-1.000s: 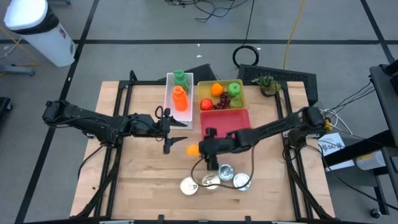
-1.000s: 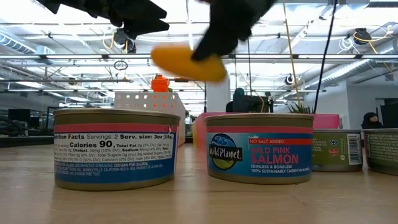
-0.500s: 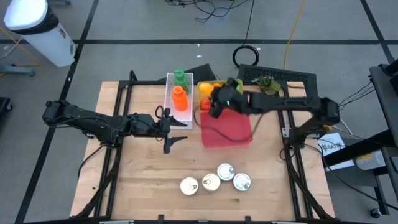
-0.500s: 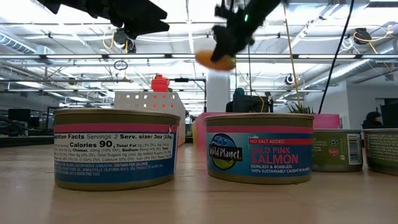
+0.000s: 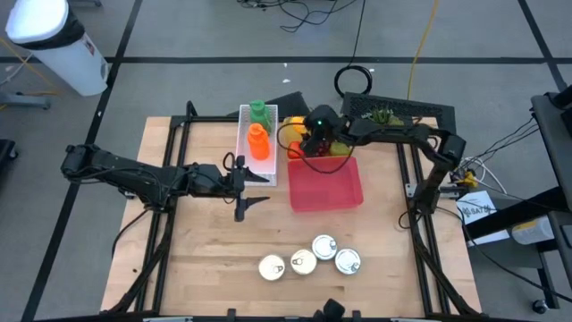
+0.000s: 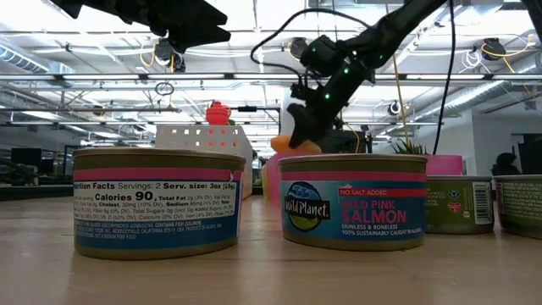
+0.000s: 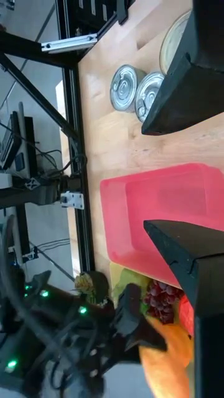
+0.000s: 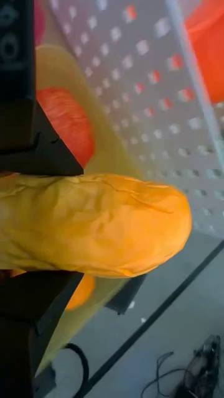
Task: Pick & Place Food Item
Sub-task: Put the yellow mango into the yellow bin, then adjust the red bin
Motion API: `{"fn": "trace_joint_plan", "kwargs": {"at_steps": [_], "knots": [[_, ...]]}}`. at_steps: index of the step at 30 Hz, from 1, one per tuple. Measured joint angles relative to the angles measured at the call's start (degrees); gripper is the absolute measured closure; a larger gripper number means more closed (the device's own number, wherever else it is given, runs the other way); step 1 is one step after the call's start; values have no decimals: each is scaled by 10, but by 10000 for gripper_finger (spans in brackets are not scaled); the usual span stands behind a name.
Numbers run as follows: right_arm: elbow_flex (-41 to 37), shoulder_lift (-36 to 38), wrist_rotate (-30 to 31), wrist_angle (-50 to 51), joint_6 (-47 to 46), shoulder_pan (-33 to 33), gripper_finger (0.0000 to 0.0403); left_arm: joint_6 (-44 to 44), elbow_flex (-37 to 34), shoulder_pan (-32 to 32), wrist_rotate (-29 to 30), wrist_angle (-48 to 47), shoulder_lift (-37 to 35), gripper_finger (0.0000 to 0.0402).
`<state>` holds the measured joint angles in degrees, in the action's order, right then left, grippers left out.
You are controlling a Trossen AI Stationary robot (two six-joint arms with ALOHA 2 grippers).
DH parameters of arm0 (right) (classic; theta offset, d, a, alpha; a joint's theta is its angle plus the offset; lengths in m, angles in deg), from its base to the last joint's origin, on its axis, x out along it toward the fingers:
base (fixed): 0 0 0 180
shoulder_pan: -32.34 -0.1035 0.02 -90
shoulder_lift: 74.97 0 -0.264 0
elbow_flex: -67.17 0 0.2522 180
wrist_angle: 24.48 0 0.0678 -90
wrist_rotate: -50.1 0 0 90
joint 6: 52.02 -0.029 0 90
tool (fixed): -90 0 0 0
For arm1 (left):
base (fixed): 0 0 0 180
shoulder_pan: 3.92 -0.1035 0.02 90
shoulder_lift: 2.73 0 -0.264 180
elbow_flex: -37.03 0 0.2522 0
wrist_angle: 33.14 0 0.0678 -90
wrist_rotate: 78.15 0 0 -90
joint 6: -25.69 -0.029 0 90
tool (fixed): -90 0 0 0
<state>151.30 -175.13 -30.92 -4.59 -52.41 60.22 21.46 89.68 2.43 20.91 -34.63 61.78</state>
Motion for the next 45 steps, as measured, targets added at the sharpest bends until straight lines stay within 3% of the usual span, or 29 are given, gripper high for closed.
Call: {"fn": "trace_joint_plan", "kwargs": {"at_steps": [7,24,31,36,45], "knots": [[0,-10,-1,0,0,-7,188,0,0,0,0,0,0,158],[0,-10,-1,2,-4,-14,82,0,0,0,0,0,0,158],[0,73,-1,125,-34,-42,92,0,0,0,0,0,0,158],[-11,168,0,240,-80,-126,105,0,0,0,0,0,0,158],[-173,340,4,228,-232,-382,110,0,0,0,0,0,0,158]]}}
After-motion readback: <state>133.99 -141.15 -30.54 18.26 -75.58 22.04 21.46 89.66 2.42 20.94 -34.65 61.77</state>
